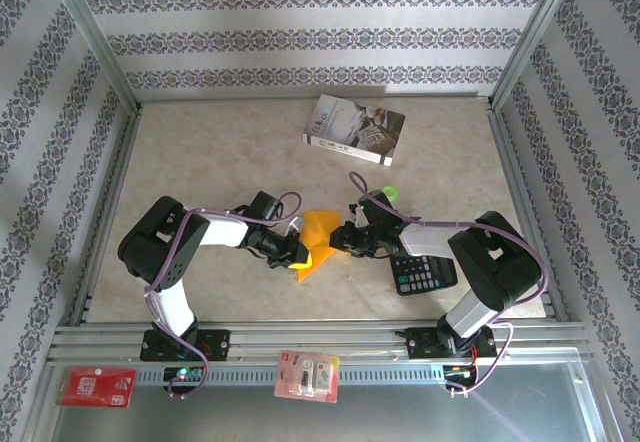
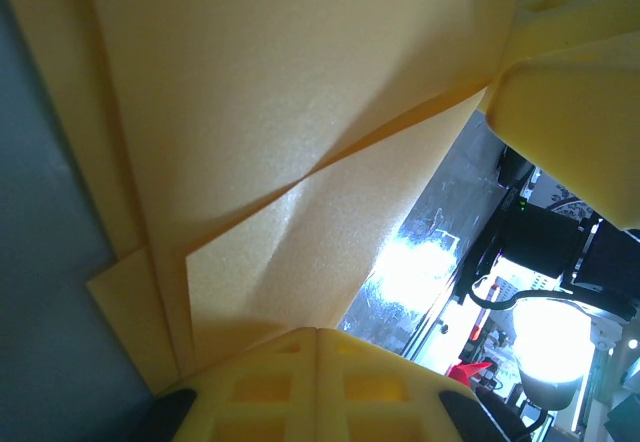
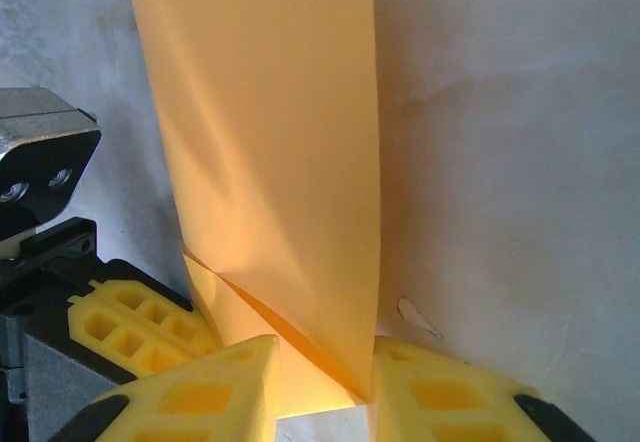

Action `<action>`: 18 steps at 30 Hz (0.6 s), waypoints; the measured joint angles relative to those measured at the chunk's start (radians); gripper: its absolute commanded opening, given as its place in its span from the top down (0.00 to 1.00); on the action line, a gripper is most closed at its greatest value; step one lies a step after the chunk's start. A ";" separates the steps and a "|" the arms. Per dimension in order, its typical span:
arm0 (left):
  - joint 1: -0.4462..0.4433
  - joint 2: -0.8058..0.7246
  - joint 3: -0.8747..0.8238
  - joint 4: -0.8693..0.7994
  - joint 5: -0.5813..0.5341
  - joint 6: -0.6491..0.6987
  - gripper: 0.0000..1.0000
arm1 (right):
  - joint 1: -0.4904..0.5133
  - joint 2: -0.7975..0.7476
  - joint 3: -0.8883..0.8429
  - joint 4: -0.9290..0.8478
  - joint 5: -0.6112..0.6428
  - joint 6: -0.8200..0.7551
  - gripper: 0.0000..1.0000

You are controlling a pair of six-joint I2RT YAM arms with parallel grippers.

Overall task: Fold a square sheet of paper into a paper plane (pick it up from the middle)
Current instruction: Fold the wing for the fifth time at the center of the table.

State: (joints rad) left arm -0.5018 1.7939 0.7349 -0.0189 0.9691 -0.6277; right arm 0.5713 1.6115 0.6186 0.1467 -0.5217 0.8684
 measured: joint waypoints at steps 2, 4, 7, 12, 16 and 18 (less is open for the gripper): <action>0.000 -0.001 0.000 0.000 0.000 0.000 1.00 | 0.000 -0.001 0.000 0.005 0.000 0.000 0.77; 0.000 -0.001 0.000 0.000 0.000 0.000 1.00 | 0.000 -0.001 0.000 0.009 0.000 -0.001 0.81; 0.000 -0.001 0.000 0.000 0.000 0.000 0.97 | -0.007 -0.001 0.000 0.013 0.000 0.000 0.86; 0.000 -0.019 0.000 -0.002 -0.006 -0.003 0.78 | -0.006 -0.021 -0.007 0.016 0.002 0.024 0.91; 0.000 -0.091 -0.016 0.001 -0.051 -0.011 0.69 | -0.002 -0.078 -0.031 0.015 0.018 0.072 0.97; -0.003 -0.146 -0.032 0.007 -0.084 -0.011 0.67 | 0.008 -0.105 -0.036 0.014 0.033 0.099 1.00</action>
State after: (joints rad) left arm -0.5049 1.6482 0.7033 -0.0116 0.8852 -0.6392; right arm 0.5793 1.5070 0.5823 0.1612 -0.4885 0.9672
